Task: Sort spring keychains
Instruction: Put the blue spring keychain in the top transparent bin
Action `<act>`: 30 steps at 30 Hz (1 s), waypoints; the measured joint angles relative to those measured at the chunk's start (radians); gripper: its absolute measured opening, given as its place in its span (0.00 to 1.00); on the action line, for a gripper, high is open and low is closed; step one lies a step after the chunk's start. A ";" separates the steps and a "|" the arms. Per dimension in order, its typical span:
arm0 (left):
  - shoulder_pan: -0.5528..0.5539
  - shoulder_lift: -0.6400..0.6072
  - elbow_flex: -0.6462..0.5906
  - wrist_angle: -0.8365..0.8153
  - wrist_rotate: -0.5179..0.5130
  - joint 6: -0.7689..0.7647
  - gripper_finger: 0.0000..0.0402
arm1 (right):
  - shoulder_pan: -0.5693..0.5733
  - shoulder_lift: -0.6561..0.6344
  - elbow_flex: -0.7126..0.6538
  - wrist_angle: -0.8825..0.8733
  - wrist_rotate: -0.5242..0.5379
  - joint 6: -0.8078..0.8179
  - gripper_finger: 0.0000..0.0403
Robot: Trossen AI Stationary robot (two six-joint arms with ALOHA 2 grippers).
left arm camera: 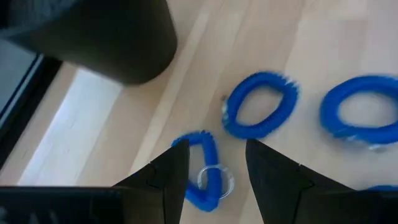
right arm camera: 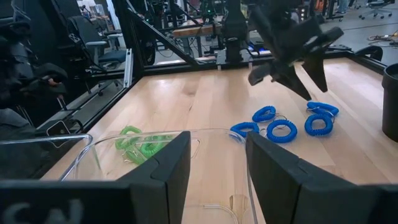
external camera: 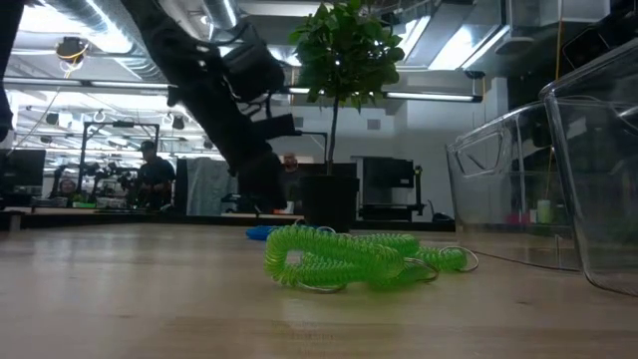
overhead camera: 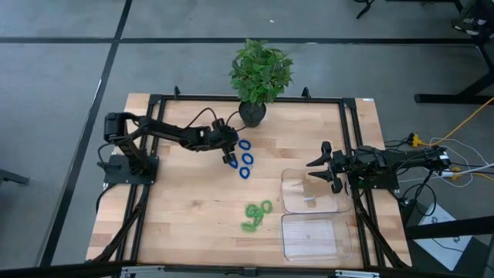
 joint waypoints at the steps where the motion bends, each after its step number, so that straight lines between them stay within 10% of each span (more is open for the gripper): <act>1: 0.008 0.007 0.001 -0.004 0.000 0.001 0.39 | 0.000 0.000 0.000 0.000 0.000 0.000 0.38; 30: 0.104 0.097 0.005 -0.097 0.259 -0.105 0.30 | 0.000 0.000 0.000 0.000 0.000 0.000 0.38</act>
